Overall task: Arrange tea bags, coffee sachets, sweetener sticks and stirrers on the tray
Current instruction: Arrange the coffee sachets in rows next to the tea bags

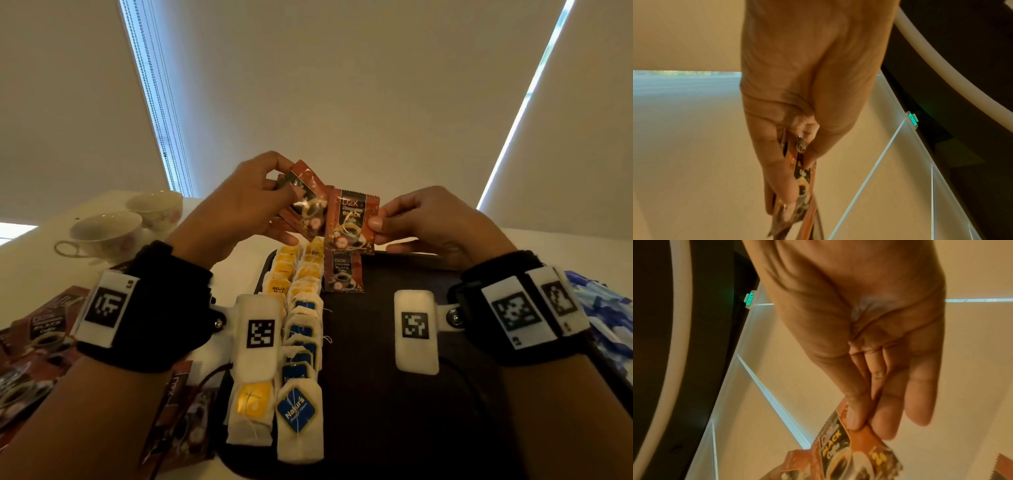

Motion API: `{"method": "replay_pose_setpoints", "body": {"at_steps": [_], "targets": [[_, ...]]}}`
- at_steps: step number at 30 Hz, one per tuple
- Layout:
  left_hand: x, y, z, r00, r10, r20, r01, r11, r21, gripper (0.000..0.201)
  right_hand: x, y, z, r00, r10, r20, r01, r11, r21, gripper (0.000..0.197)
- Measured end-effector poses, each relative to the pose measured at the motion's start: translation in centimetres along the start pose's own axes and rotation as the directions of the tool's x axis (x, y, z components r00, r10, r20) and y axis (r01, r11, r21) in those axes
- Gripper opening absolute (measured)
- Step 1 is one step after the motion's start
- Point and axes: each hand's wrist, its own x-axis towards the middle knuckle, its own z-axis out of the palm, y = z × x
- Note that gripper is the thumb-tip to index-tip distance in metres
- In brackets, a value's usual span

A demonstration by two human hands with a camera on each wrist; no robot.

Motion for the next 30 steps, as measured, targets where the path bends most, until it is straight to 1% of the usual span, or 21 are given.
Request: {"method": "replay_pose_setpoints", "body": {"at_steps": [2,4,8,12,14,16,26,28,30], "targets": [[0.2,-0.2,-0.5,0.998,0.008,-0.057,-0.007,1.000,0.026,0.024,0.5,0.6,-0.1,0.995,0.101,0.003,-0.100,0.993,-0.060,0.006],[0.2,-0.2,-0.8,0.997,0.009,-0.082,-0.007,1.000,0.022,0.024,1.1,1.5,-0.1,0.983,0.185,-0.007,-0.184,0.973,-0.137,0.005],[0.2,-0.2,-1.0,0.996,0.004,-0.091,-0.005,1.000,-0.009,0.023,2.0,3.0,0.4,0.958,0.286,0.002,-0.279,0.936,-0.215,0.004],[0.3,-0.1,-1.0,0.997,0.000,-0.081,0.000,1.000,0.001,0.024,3.2,3.6,1.2,0.920,0.391,0.022,-0.363,0.873,-0.324,0.011],[0.3,-0.1,-1.0,0.997,0.002,-0.076,-0.002,1.000,0.002,0.023,3.7,3.9,1.7,0.893,0.448,0.035,-0.409,0.843,-0.349,0.005],[0.2,0.0,-1.1,0.997,0.009,-0.073,-0.009,1.000,0.000,0.023,4.3,4.4,2.0,0.873,0.485,0.042,-0.439,0.821,-0.364,0.006],[0.3,0.1,-1.0,0.997,0.002,-0.076,0.000,1.000,0.026,0.025,5.6,4.5,2.9,0.873,0.483,0.065,-0.427,0.822,-0.377,0.007],[0.2,0.1,-1.0,0.998,0.003,-0.070,-0.001,1.000,0.024,0.025,5.5,4.2,2.9,0.878,0.476,0.053,-0.418,0.816,-0.398,0.009],[0.2,0.0,-1.0,0.998,0.001,-0.063,0.001,1.000,0.027,0.024,4.9,3.4,2.7,0.893,0.448,0.036,-0.383,0.801,-0.459,0.014]]}}
